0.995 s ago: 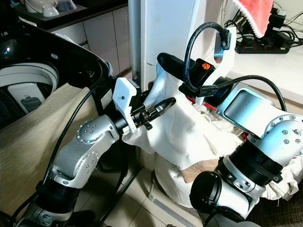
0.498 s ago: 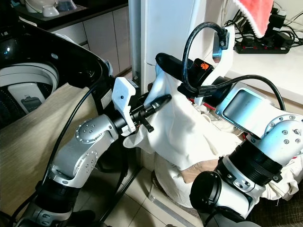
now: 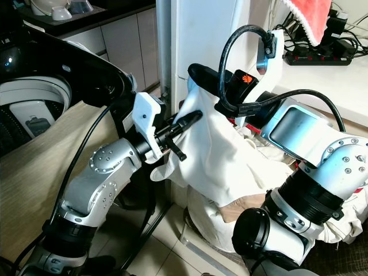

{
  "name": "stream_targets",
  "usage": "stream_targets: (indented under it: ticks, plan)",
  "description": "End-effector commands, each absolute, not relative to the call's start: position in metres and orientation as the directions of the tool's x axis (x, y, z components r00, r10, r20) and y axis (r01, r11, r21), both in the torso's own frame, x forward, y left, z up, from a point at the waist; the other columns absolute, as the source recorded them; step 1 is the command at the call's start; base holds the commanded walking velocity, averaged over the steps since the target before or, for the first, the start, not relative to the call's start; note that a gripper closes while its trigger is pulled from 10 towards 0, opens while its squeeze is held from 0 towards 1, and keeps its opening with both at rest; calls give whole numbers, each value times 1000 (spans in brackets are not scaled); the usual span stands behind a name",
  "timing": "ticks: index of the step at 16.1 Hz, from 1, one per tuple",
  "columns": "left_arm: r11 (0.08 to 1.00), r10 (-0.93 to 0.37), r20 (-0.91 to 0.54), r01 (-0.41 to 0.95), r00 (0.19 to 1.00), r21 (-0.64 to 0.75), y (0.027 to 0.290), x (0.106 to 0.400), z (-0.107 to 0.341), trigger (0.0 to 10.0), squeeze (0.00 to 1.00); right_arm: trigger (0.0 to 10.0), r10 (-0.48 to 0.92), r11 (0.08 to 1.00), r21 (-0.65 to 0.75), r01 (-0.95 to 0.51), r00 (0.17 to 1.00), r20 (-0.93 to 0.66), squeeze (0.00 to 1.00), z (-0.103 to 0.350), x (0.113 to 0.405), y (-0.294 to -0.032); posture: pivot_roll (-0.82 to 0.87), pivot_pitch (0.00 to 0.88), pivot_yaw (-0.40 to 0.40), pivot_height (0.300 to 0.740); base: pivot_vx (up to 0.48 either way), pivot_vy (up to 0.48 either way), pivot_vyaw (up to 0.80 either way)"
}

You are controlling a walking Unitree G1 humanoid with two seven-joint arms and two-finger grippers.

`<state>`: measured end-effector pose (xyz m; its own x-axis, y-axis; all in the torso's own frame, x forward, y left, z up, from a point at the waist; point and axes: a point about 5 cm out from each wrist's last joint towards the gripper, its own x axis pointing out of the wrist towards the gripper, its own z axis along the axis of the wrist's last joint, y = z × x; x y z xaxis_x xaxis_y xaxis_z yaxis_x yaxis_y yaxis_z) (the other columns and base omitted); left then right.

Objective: Clothes washing

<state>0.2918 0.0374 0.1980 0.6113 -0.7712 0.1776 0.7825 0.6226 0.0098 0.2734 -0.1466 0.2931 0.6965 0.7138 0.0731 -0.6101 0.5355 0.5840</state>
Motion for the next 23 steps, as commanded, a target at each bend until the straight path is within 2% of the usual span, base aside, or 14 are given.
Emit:
stream_targets:
  ticks: [1,5,7,8,10,11,13,14,16,17,18,19,21,23]
  plan:
    - [648,-748,196,762,635,4,42,296,202,0,0,10000,713,537,575,-617,697,82,1000,294,272,-147,-112,0,-7,740,0,0,0]
    - [700,-699,217,714,682,8,56,304,207,0,0,10000,696,546,575,-609,712,93,1000,295,272,-153,-107,0,-2,740,0,0,0]
    - [743,-657,230,668,718,39,71,310,214,0,0,10000,647,631,522,-574,761,53,1000,296,270,-166,-104,0,0,740,0,0,0]
    - [784,-613,246,616,751,75,84,316,221,0,0,10000,626,685,472,-555,780,9,0,295,268,-170,-104,0,2,740,0,0,0]
    - [913,-403,360,340,841,227,136,337,268,0,0,10000,598,765,363,-531,796,-96,0,286,263,-173,-104,0,4,740,0,0,0]
    - [943,-221,499,52,838,330,178,344,320,0,0,10000,613,754,369,-544,784,-98,0,283,261,-169,-102,0,4,740,0,0,0]
    - [886,-52,663,-273,747,376,219,336,380,0,0,10000,628,744,369,-557,771,-102,0,280,260,-163,-96,0,5,740,0,0,0]
    - [771,20,777,-505,629,389,244,319,423,0,0,10000,640,735,369,-569,763,-97,0,279,261,-159,-88,0,5,740,0,0,0]
    - [691,14,799,-583,601,427,253,311,444,0,0,10000,651,727,361,-584,754,-91,0,278,262,-155,-88,0,5,740,0,0,0]
    - [705,6,731,-522,682,481,254,326,433,0,0,10000,658,725,349,-593,747,-97,0,276,262,-152,-76,0,4,740,0,0,0]
    - [727,4,616,-425,788,539,254,345,407,902,0,10000,662,727,336,-599,742,-110,0,273,262,-149,-77,0,3,740,0,0,0]
    - [739,23,453,-321,891,592,256,366,369,10000,0,10000,667,730,312,-609,734,-128,0,271,260,-143,-78,0,3,740,0,0,0]
    - [773,70,173,-164,982,613,264,385,306,10000,0,10000,688,722,233,-651,709,-155,0,265,254,-129,-88,0,7,740,0,0,0]
    - [810,260,29,-234,965,538,291,384,278,10000,0,10000,739,674,185,-715,656,-154,0,262,244,-118,-97,0,11,740,0,0,0]
